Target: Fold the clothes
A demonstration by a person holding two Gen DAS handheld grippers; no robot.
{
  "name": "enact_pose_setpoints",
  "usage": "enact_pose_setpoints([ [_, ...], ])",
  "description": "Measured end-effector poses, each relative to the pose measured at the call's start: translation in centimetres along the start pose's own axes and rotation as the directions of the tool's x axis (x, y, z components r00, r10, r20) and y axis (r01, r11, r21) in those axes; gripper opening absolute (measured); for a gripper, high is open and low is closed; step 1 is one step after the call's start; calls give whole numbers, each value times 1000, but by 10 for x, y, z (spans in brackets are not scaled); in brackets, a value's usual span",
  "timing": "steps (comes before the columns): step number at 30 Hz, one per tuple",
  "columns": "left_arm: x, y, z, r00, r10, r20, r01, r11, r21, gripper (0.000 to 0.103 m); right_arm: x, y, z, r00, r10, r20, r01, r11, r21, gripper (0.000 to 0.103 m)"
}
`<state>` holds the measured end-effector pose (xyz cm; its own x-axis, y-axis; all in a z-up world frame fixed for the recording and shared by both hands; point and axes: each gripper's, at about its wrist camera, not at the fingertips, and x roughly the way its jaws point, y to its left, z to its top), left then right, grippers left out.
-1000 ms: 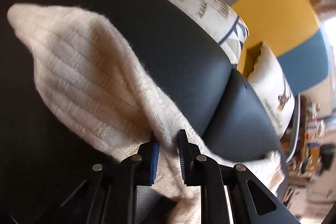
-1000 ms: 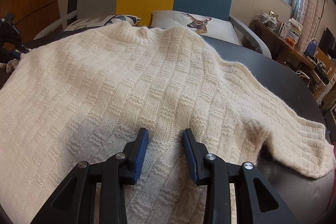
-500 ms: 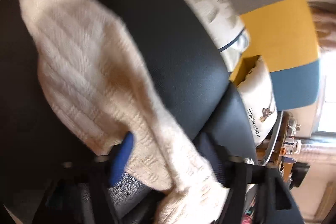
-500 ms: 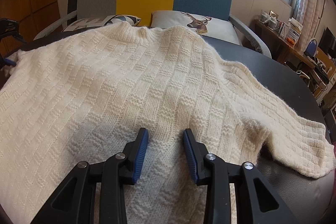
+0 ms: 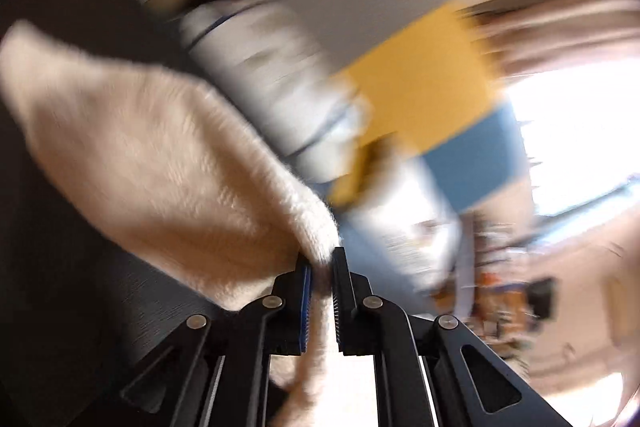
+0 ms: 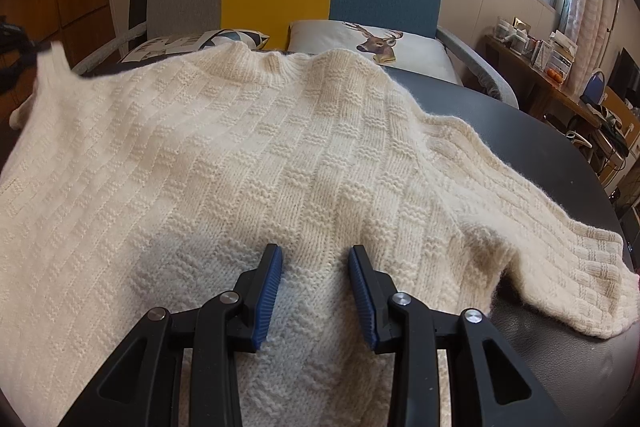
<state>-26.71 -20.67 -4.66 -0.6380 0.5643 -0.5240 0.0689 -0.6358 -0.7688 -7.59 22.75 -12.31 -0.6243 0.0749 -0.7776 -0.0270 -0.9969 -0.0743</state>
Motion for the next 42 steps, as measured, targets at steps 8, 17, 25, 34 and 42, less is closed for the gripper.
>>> enact_pose_setpoints([
  [8, -52, 53, -45, 999, -3, -36, 7, 995, 104, 9, 0, 1, 0, 1000, -12, -1, 12, 1000, -10, 35],
  [17, -93, 151, -96, 995, 73, -69, -86, 975, -204, 6, 0, 3, 0, 1000, -29, -1, 29, 999, -24, 35],
  [25, -85, 125, -33, 996, 84, -18, -85, 964, -251, 35, 1, 3, 1, 999, -39, 0, 39, 999, -32, 35],
  [34, -13, 58, 58, 860, 507, -51, -505, 862, 53, 62, 2, 0, 1, 1000, -15, 0, 15, 1000, -13, 35],
  [42, 55, 67, 63, 877, 460, -141, -469, 883, -36, 49, 1, -1, 0, 1000, -12, 1, 12, 1000, -12, 36],
])
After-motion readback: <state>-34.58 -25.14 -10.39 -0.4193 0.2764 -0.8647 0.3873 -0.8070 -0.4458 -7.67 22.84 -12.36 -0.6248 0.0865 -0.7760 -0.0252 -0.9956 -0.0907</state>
